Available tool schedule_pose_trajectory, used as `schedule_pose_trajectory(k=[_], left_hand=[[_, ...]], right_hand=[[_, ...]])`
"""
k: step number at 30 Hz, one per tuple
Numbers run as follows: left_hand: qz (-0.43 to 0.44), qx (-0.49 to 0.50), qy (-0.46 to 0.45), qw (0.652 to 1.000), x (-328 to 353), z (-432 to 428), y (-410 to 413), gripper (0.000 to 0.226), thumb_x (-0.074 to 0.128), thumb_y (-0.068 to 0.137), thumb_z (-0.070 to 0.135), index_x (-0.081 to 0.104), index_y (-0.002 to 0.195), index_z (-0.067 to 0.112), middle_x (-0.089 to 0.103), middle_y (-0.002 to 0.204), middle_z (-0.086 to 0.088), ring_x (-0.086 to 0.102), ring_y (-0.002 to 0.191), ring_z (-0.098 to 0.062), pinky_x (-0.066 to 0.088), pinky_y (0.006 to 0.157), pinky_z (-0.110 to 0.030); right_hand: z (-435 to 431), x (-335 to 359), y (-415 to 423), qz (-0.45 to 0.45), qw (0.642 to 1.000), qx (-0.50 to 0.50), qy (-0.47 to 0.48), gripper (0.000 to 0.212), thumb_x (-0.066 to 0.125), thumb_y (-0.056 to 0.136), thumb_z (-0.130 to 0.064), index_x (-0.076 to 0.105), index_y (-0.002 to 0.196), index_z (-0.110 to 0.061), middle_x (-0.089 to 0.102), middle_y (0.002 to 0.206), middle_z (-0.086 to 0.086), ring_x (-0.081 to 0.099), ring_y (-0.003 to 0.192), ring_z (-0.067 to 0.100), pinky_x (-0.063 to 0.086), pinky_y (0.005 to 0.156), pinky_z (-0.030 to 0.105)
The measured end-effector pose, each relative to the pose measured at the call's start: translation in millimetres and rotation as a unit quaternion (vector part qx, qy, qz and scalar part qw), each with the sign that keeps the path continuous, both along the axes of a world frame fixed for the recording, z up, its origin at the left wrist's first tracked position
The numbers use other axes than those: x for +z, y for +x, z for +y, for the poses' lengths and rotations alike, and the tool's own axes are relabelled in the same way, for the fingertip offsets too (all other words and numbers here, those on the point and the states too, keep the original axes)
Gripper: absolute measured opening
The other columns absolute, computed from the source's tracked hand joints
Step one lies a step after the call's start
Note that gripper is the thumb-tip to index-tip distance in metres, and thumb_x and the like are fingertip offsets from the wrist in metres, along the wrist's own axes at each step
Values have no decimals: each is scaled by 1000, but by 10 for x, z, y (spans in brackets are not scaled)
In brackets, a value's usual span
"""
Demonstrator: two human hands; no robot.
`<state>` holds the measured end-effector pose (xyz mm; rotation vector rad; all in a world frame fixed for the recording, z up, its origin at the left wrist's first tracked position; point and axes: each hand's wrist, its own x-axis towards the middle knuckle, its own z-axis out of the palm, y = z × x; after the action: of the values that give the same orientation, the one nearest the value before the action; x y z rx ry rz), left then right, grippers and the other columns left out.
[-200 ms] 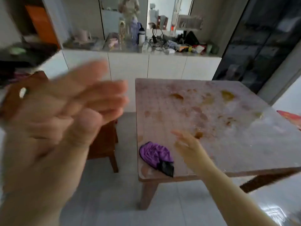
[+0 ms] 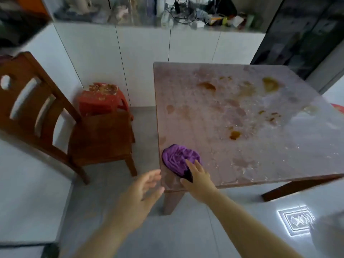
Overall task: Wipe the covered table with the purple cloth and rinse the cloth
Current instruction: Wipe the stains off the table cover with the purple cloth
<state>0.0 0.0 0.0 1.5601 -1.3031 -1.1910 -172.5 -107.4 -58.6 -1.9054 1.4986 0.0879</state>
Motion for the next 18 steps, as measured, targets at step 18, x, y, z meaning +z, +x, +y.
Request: schedule_pose_trajectory(k=[18], left_hand=[[-308,-23,-16,951,-1131,-475,-391,72,16,88,60,20,142,12,21,151,-4,14,139,-13,12,109,-22]], right_hand=[[-57,-587,16,68,909,358,-200,49,34,83,-35,53,128,-27,57,130,-9,54,121,20,42,98,39]])
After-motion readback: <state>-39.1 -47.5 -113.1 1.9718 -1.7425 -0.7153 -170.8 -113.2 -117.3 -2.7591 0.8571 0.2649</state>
